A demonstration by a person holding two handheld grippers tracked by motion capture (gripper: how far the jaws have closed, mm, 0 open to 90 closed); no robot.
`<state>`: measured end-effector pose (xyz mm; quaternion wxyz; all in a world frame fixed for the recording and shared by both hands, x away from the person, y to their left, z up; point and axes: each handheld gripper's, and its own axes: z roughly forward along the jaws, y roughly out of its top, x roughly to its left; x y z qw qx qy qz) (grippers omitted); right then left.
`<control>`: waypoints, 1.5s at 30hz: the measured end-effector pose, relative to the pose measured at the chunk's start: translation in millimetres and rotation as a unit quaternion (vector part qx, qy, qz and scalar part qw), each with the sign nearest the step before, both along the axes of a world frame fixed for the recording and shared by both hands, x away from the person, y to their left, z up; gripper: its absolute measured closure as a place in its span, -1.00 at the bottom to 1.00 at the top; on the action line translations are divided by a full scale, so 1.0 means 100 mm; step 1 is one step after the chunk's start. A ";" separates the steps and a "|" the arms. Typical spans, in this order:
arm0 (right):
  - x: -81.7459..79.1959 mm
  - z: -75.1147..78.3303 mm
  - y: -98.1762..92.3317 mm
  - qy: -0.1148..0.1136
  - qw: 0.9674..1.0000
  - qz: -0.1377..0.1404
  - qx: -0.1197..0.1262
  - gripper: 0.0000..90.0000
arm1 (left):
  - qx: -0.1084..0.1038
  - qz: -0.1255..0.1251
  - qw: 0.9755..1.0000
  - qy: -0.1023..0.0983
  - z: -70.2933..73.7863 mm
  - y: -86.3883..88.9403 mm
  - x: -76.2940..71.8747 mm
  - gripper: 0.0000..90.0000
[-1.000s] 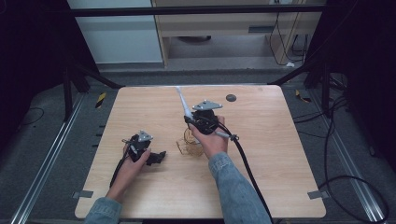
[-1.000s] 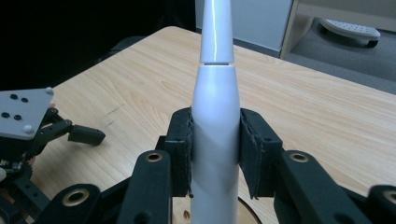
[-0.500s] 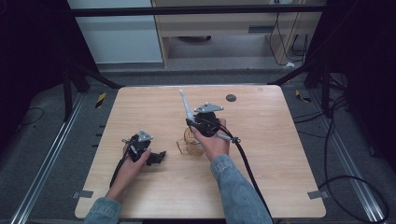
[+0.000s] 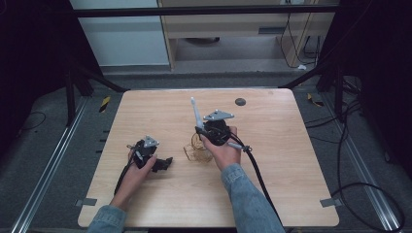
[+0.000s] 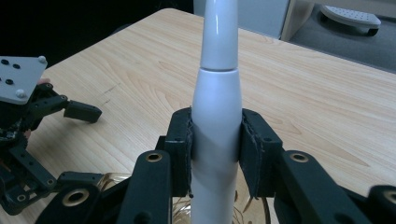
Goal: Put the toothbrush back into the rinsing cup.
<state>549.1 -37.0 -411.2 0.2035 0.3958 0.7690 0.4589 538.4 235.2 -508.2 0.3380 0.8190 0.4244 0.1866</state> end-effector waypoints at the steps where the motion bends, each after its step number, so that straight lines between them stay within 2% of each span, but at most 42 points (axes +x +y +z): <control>1: 0.00 -0.01 0.00 -0.002 1.000 0.001 -0.002 0.48 | 0.000 0.000 1.000 0.000 0.00 0.00 0.00 -1.00; 26: -0.09 -0.10 -0.01 0.004 1.000 0.003 -0.016 0.48 | 0.000 -0.001 1.000 0.000 0.00 0.00 0.00 -1.00; 45: -0.04 -0.10 0.08 0.005 0.999 0.011 -0.034 0.47 | 0.000 -0.001 1.000 0.000 0.00 0.00 0.00 -1.00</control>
